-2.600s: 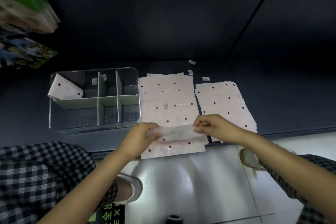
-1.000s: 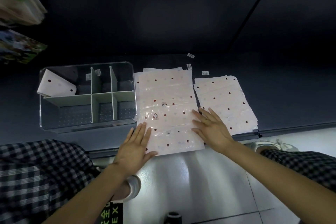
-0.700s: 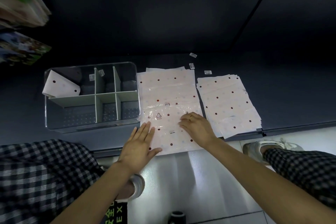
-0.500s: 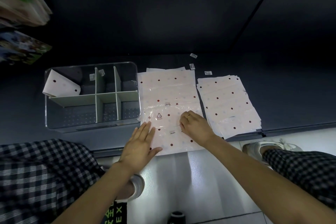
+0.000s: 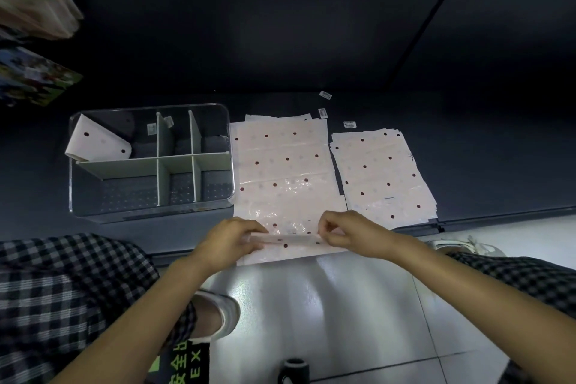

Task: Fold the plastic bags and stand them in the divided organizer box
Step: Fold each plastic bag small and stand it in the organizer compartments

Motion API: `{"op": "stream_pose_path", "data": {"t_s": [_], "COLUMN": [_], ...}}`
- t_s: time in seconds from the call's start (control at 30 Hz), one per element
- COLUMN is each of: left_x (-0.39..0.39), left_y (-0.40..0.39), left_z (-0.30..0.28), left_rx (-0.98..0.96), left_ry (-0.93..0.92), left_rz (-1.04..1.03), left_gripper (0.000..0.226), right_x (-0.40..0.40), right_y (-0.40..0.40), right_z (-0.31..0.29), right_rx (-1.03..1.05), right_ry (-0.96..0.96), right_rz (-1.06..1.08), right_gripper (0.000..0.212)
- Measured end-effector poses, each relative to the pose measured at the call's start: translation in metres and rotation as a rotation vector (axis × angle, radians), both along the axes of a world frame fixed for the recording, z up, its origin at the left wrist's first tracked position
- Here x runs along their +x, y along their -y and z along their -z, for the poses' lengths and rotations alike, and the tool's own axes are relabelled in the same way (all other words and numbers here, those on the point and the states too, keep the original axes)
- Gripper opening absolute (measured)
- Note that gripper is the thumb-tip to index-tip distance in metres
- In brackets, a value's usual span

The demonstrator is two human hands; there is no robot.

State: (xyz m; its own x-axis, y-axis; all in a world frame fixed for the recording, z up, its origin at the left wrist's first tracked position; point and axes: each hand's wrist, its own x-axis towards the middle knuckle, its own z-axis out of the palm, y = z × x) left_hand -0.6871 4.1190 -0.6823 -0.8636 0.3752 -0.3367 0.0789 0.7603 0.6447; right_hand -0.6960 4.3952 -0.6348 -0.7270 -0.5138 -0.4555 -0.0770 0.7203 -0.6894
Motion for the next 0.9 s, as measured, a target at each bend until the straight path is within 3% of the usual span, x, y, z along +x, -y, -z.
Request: {"op": "stream_pose_path", "data": {"t_s": [0.17,0.33,0.47,0.63,0.73,0.83,0.9], "left_x": [0.007,0.007,0.006,0.007,0.021,0.037,0.039], "left_y": [-0.008,-0.012,-0.018,-0.027,-0.039,-0.052,-0.057], "left_z": [-0.003,-0.002,-0.001,-0.005,-0.007,-0.002,0.008], "left_rx": [0.162,0.179,0.153,0.066,-0.026,-0.195,-0.28], "left_ry": [0.094,0.106,0.098,0.069,-0.1,-0.347,-0.356], "left_rz": [-0.313,-0.419,-0.471,-0.492,-0.483,-0.189,0.043], "left_gripper": [0.011,0.016,0.025,0.048,0.063,0.067,0.068], "right_x": [-0.033,-0.045,-0.016,0.01,0.007,0.006,0.006], "right_y": [0.009,0.03,0.046,0.052,0.05,0.049,0.047], "right_z": [0.0,0.002,0.021,0.06,0.072,0.082,0.085], "right_rx": [0.097,0.232,0.193,0.407,0.511,0.563,0.583], "right_ry": [-0.117,-0.692,-0.933,-0.772,-0.632,-0.573,-0.568], "right_rz": [0.068,0.196,0.146,-0.07,-0.113,-0.139,-0.157], "right_gripper": [0.008,0.013,0.016,0.053,0.063,0.069,0.069]}}
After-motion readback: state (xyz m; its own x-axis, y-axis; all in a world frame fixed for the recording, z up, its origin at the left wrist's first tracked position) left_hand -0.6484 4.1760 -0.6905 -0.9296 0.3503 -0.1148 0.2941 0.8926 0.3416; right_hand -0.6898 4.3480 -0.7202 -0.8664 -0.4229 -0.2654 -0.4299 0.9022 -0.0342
